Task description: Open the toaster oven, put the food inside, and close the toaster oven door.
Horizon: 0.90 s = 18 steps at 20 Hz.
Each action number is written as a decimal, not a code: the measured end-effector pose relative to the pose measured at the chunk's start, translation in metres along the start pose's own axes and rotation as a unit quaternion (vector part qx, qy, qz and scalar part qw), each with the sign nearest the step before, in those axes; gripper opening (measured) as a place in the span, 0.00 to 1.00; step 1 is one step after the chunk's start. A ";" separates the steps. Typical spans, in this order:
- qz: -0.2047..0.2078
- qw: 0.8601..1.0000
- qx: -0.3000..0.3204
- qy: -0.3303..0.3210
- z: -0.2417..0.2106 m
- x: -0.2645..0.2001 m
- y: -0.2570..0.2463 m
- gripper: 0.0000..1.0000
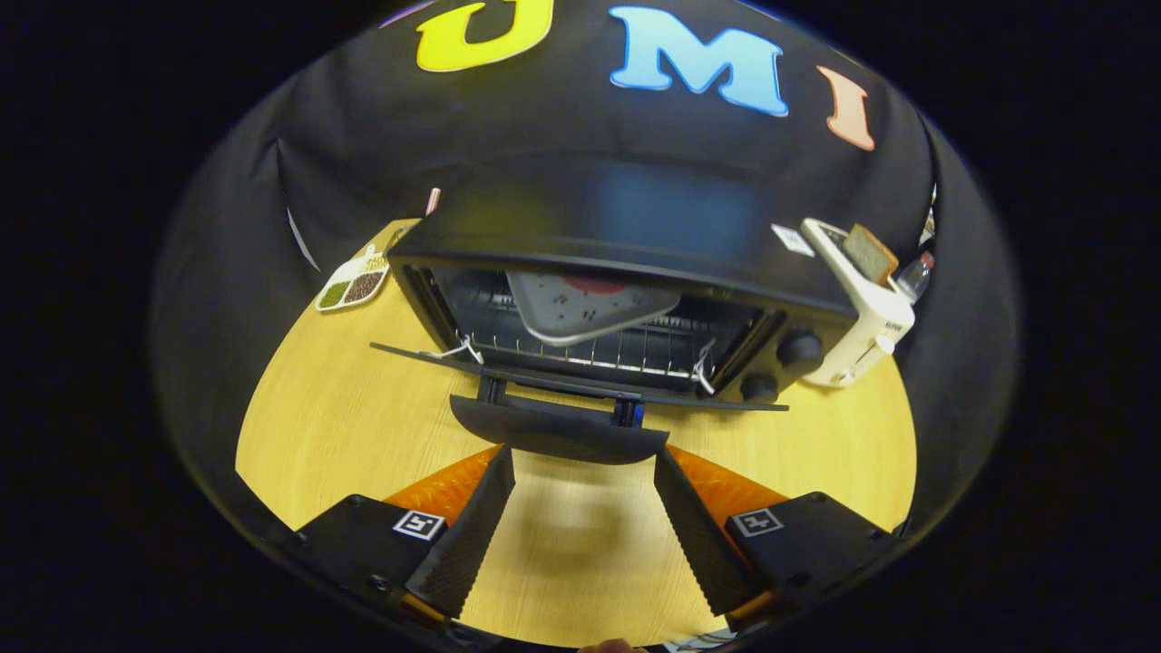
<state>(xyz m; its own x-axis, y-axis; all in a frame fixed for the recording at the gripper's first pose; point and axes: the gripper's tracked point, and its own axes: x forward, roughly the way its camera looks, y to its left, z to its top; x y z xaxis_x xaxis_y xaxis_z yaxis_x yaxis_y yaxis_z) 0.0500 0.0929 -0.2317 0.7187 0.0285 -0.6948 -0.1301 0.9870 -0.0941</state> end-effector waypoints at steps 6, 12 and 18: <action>-0.011 0.992 0.013 -0.124 0.055 -0.054 -0.030 0.98; -0.072 0.961 0.013 -0.268 0.089 -0.142 -0.098 0.98; -0.145 0.934 0.033 -0.324 0.068 -0.206 -0.179 0.99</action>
<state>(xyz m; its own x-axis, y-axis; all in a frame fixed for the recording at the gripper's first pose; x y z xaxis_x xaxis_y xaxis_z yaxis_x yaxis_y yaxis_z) -0.0285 -0.0786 -0.0229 0.9828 -0.1723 -0.0670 0.1605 0.9751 -0.1529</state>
